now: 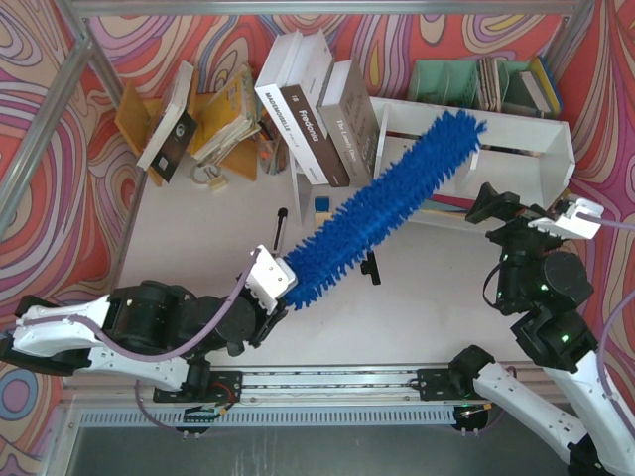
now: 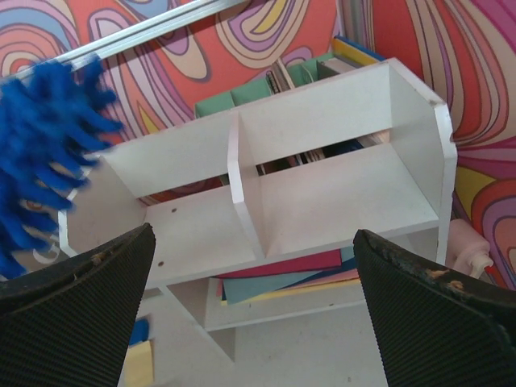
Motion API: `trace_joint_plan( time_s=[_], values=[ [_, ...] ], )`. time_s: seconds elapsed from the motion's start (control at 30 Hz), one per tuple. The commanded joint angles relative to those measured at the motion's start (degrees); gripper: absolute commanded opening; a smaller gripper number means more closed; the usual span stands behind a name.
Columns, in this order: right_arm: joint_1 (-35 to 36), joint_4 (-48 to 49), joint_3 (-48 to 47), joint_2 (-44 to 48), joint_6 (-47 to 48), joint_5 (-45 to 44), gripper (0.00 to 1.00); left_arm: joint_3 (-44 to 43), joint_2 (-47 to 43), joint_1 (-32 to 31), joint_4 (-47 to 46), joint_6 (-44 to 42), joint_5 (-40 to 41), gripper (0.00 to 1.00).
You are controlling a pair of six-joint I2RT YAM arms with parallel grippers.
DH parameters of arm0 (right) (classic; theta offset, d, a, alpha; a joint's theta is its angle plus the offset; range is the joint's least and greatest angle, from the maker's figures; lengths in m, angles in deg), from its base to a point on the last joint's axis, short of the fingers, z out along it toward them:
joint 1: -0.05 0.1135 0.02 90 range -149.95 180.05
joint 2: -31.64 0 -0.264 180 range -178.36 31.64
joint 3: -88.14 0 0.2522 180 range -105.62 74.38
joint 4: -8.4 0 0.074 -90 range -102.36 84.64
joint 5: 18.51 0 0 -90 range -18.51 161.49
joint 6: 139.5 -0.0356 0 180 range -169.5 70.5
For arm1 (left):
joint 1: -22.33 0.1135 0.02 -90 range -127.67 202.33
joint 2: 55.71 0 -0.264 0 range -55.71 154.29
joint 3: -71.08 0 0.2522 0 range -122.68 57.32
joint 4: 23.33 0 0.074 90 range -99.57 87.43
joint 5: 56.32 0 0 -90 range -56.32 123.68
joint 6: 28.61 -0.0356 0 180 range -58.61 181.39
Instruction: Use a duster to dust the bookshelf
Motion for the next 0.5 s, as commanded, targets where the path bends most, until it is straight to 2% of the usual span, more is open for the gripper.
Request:
trace_joint_plan(
  time_s=[0.0,0.1,0.2,0.27,0.47],
  values=[
    [-0.2,-3.5,-4.9,-2.0,-1.8,-1.6,0.99,-2.0,1.6,1.0,-12.5,-4.9,10.5,0.00],
    [-0.2,-6.3,-8.6,-3.9,-3.5,-1.2,0.99,-4.8,6.0,7.7,-14.9,-5.6,4.7,0.00],
    [-0.2,-9.4,-11.5,-5.7,-5.2,-1.1,0.99,-10.9,12.7,14.3,-13.3,-5.8,-1.5,0.00],
    [-0.2,-10.9,-12.8,-6.1,-5.9,-1.1,0.99,-16.1,17.8,16.4,-11.2,-8.1,-2.0,0.00],
    [-0.2,-12.6,-14.1,-6.0,-6.6,-2.1,0.99,-29.0,32.0,23.4,-8.5,-10.9,-10.3,0.00]
  ],
)
